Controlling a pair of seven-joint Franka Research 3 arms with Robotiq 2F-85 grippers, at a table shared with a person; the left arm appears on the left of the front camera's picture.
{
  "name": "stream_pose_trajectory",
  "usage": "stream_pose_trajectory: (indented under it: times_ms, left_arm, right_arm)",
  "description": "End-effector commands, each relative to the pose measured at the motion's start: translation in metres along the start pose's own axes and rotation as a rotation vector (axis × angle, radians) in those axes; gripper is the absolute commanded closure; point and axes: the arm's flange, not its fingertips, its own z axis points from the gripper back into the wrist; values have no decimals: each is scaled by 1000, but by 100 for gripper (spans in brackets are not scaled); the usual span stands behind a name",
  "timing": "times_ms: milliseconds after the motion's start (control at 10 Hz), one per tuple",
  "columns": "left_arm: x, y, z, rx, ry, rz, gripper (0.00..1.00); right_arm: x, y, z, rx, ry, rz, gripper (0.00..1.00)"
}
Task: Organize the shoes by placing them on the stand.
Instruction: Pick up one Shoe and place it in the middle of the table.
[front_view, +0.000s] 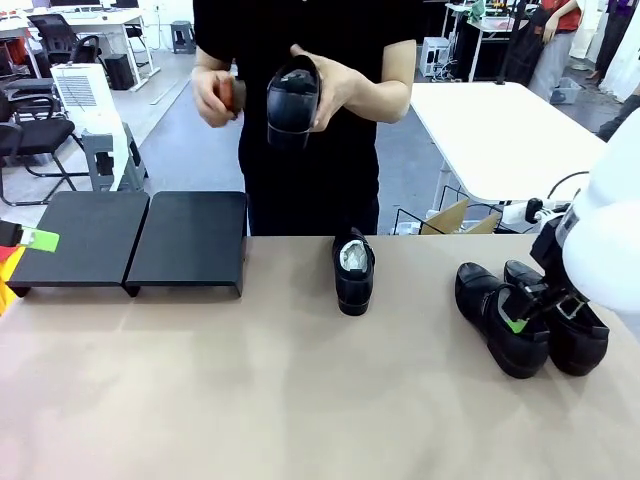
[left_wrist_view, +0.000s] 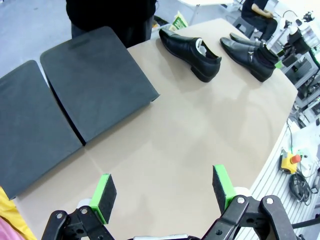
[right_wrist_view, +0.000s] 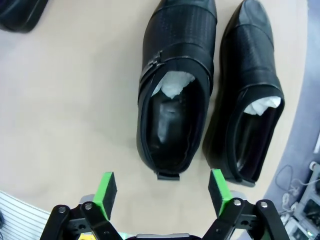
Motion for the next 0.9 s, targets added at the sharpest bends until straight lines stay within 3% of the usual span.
stream_pose_trajectory:
  times_ms: [0,300,800]
  left_arm:
    - [1,2,0,-14,-9,-12,0]
    - [1,2,0,-14,-9,-12,0]
    - [1,2,0,-14,-9,-12,0]
  right_arm:
    - [20,-5,-3,2,-36,-54,37]
    - [37,-16,-16,-1,-92,-139,37]
    - [48,-31,-46,-21,-35,-203,37]
